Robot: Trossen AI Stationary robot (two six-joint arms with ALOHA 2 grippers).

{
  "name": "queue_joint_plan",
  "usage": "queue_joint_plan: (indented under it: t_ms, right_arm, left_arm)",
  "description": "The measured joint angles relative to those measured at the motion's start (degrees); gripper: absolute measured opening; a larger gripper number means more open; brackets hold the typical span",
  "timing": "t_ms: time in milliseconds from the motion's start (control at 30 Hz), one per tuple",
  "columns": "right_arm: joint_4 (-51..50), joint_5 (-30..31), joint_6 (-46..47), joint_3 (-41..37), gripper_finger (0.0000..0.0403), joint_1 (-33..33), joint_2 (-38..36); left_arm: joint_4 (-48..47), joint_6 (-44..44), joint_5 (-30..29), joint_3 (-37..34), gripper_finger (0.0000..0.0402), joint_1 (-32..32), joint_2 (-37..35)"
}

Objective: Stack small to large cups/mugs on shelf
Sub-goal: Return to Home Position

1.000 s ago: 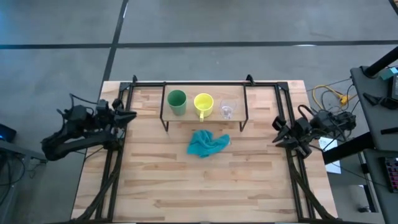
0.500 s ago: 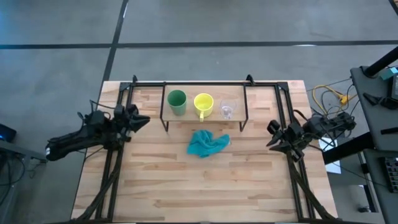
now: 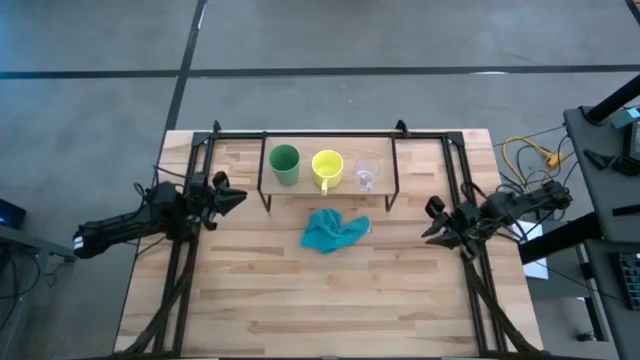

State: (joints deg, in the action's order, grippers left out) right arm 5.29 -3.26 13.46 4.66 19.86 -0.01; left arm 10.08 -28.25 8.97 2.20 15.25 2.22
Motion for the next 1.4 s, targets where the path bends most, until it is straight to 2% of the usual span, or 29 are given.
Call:
queue_joint_plan:
  t_ms: [267, 1400]
  right_arm:
    - [4.82, 0.97, 0.54, -4.22, 0.0075, -0.02, 0.00]
    - [4.88, 1.85, -0.06, -4.15, 0.0075, -0.02, 0.04]
  left_arm:
    - [0.02, 0.02, 0.02, -0.64, 0.0046, 0.00, 0.15]
    - [-0.03, -1.38, 0.00, -1.86, 0.0046, -0.04, 0.73]
